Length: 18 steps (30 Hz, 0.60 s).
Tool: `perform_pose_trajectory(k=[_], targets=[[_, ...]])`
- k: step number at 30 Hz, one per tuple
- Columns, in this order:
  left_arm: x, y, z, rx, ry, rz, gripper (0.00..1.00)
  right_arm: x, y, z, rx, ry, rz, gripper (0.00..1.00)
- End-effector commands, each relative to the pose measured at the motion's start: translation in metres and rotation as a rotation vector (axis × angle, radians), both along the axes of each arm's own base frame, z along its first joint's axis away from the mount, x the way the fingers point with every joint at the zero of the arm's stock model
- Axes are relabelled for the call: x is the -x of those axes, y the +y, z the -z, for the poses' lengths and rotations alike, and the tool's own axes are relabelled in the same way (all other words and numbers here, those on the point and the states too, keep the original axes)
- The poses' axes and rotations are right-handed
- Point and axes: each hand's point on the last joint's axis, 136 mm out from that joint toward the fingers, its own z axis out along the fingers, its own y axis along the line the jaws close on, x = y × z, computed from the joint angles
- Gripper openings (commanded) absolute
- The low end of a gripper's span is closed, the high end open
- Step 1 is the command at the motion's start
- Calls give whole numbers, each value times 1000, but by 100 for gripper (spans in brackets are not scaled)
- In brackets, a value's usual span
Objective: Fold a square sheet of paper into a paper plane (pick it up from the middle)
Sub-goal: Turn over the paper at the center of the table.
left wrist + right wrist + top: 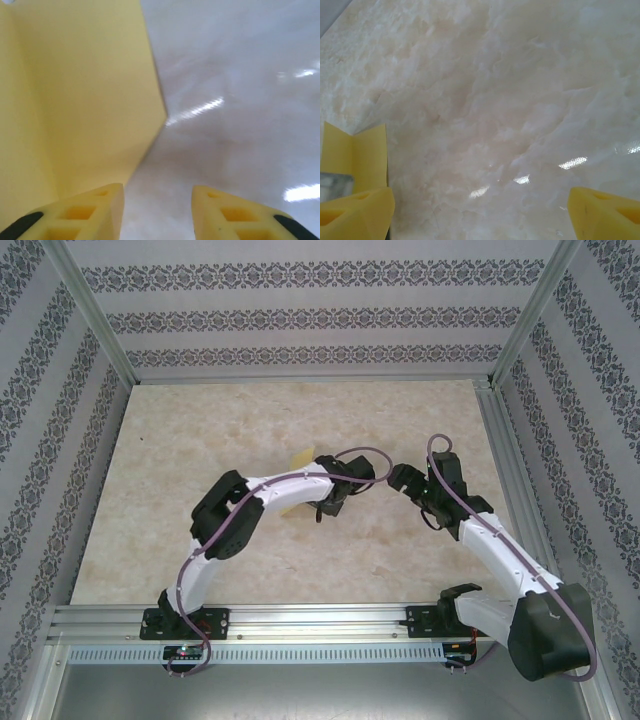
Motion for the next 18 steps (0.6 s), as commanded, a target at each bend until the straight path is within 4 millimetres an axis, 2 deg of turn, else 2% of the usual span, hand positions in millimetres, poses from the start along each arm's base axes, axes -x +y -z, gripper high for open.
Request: perform_pose_trajectory(k=[1,4,7,9,11,14,18], targets=[[5,-35,-66,298,-31,37,46,-2,18,0,-69,8,-77,89],[3,-26,-90,424,-36,-3,49,-4,40,0,-127,14,-150,88],[-3,-7,-107,576,-41,-72,53,-2,71,-2,-172,21,-224,89],[-10,12,-105,657,-35,-131,56,0,100,-3,-212,26,-287,89],[-15,31,-93,704,-11,-195,56,2,120,1,-232,49,-314,89],[-22,55,-66,739,31,-282,51,4,151,11,-270,86,-354,88],[-23,68,-30,775,102,-358,40,6,186,23,-294,140,-409,83]])
